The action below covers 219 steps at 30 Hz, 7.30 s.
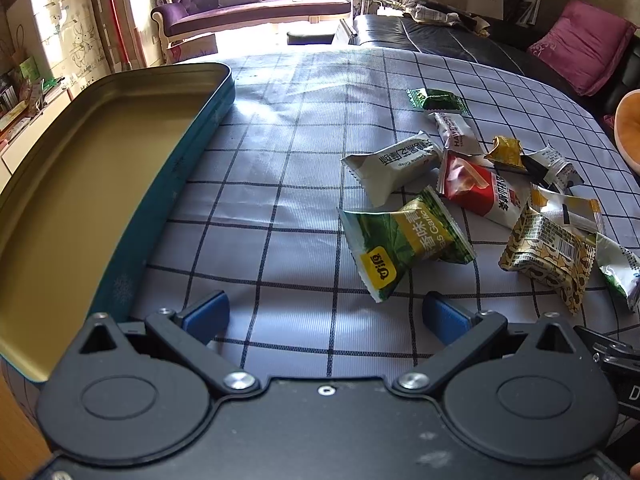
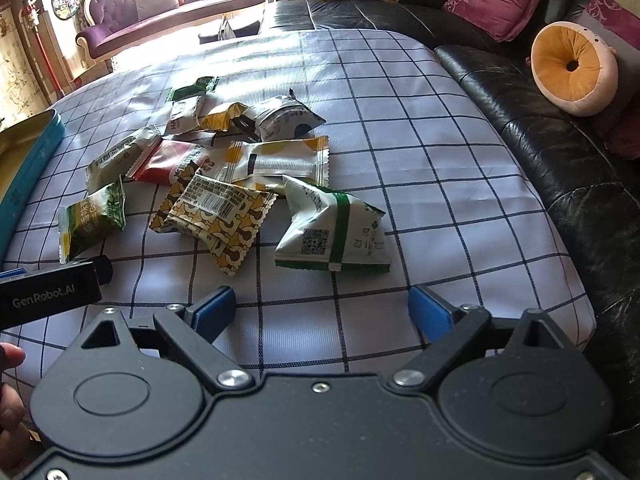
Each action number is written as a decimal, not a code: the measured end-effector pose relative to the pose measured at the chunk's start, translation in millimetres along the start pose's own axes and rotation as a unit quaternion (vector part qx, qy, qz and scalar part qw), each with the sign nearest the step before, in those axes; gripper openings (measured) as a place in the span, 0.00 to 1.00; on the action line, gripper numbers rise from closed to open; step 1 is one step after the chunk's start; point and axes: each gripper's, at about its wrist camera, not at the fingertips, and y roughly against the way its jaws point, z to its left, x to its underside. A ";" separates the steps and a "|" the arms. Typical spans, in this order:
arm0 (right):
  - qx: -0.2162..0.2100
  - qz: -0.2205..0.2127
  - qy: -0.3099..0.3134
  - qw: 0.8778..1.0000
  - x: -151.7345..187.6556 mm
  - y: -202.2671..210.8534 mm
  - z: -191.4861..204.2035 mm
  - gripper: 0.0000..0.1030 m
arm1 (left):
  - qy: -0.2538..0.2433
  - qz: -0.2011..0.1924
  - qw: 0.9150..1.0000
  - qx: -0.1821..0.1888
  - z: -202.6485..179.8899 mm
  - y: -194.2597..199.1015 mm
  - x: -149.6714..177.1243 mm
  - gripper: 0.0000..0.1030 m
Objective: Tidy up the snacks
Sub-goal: 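Move both tools toward the snack pile, left toward the green-yellow bag, then grasp green-yellow bag with left gripper while right gripper grasps white-green bag, then carry both bags over the metal tray and lower them inside, then open left gripper releasing green-yellow bag while right gripper releases white-green bag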
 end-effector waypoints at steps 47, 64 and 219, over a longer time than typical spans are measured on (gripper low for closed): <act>-0.033 -0.056 -0.092 0.994 -12.3 5.0 -33.2 0.71 | -0.200 -0.111 0.971 0.074 -11.2 14.3 -13.9 0.87; -0.022 -0.079 -0.027 0.996 -14.6 -9.2 -16.2 0.59 | -0.165 -0.062 0.978 0.114 -16.4 -5.6 -26.1 0.60; -0.124 -0.028 0.128 0.984 -89.5 -38.8 256.2 0.00 | 0.053 -0.027 0.993 -0.105 216.8 19.8 -67.2 0.43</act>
